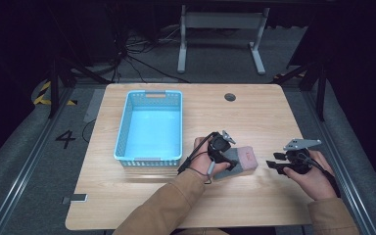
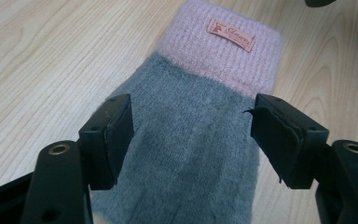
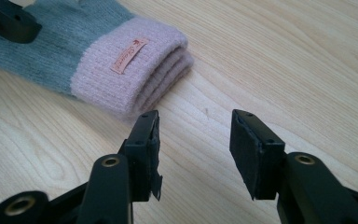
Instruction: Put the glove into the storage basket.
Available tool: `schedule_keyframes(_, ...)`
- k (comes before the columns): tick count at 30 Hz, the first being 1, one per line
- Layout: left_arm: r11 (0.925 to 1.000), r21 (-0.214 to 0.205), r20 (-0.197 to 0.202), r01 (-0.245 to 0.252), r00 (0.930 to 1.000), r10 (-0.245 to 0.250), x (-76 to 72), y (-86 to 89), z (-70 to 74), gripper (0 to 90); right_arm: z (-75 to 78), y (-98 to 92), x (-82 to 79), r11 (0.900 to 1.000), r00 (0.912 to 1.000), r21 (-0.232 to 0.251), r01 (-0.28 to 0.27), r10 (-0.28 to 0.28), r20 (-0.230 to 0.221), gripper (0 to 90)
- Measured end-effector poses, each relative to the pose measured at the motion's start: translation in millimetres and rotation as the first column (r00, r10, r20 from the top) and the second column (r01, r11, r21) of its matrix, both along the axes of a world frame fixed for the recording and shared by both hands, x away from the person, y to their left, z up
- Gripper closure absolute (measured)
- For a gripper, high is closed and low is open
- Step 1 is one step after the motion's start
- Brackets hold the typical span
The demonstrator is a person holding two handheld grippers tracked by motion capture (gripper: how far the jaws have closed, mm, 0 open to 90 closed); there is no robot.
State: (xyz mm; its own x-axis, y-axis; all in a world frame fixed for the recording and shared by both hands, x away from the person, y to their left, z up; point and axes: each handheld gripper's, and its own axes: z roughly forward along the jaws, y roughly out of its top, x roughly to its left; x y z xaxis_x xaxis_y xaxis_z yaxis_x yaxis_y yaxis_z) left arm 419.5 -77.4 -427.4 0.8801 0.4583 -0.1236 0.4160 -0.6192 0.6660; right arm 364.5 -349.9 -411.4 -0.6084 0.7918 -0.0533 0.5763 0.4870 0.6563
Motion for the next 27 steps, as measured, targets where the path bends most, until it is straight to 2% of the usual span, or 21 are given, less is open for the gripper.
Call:
schedule_keyframes(2,0.9999,0.008,0.005,0.005,1.0,-0.006,0.0,-2.3,-2.6,28.7,-0.1,-0.2,-0.2,1.0,1.0,0.001,0.001,-0.001,-0.001,53.4)
schedule_keyframes(4,0.9988,0.05,0.012,0.002,0.9999,-0.003,1.0,-5.9,-7.4,26.4,0.0,0.2,-0.7,1.0,1.0,0.003,0.003,-0.003,-0.003,52.8)
schedule_keyframes(11,0.9974,0.071,0.01,-0.003,0.9999,0.002,1.0,-10.8,-13.6,24.9,-1.3,0.7,-0.6,1.0,1.0,0.009,0.002,-0.002,-0.004,50.7)
schedule_keyframes(16,0.9953,0.097,0.027,0.003,0.9996,-0.005,0.5,-13.8,-17.2,23.1,-1.8,1.3,-0.4,0.9999,1.0,0.01,-0.002,0.002,-0.004,49.5)
schedule_keyframes(23,0.9953,0.093,0.037,-0.027,0.999,0.023,-0.2,-14.3,-22.2,21.5,-2.2,4.1,-0.9,0.9997,0.9999,0.021,-0.013,0.013,0.0,46.7)
schedule_keyframes(27,0.9951,0.091,0.039,-0.038,0.9986,0.035,-1.8,-13.6,-23.3,22.7,-3.0,4.6,-0.9,0.9998,0.9998,0.01,-0.018,0.018,0.001,47.0)
